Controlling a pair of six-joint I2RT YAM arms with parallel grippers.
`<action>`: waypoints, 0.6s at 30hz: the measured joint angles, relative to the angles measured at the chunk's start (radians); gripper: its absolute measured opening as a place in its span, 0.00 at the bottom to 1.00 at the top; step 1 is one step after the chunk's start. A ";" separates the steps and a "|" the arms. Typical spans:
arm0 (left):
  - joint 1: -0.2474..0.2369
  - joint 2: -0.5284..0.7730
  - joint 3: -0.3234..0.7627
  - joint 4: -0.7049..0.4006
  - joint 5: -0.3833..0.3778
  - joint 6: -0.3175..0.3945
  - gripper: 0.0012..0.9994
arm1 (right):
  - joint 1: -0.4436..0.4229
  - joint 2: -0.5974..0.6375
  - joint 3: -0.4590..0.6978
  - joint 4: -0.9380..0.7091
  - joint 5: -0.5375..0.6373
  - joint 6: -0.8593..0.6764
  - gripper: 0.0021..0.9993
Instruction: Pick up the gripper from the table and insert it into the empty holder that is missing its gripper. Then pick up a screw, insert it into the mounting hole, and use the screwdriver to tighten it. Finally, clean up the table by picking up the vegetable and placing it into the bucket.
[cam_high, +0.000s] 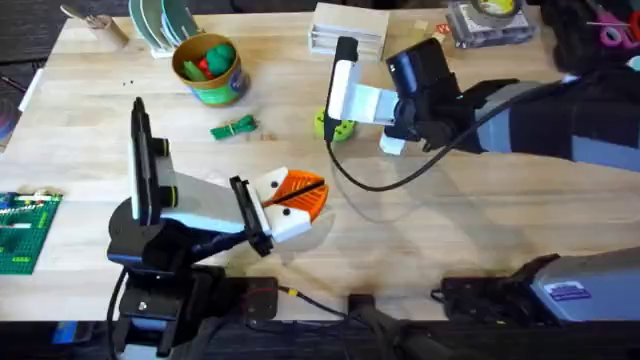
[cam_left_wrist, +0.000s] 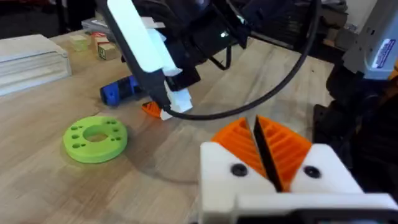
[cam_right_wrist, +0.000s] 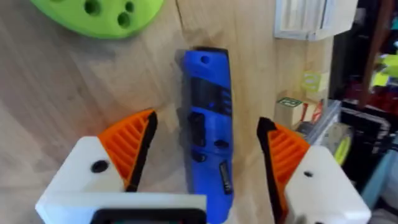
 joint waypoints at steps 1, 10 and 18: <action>0.000 0.000 0.000 0.000 0.000 0.000 0.18 | 0.001 -0.009 -0.003 -0.009 -0.010 0.022 0.99; 0.000 0.000 0.000 0.000 -0.001 -0.002 0.75 | 0.008 -0.222 -0.017 -0.059 -0.062 0.236 0.99; 0.000 0.000 0.000 0.002 -0.008 0.005 0.18 | 0.008 -0.446 -0.017 -0.147 -0.080 0.402 0.99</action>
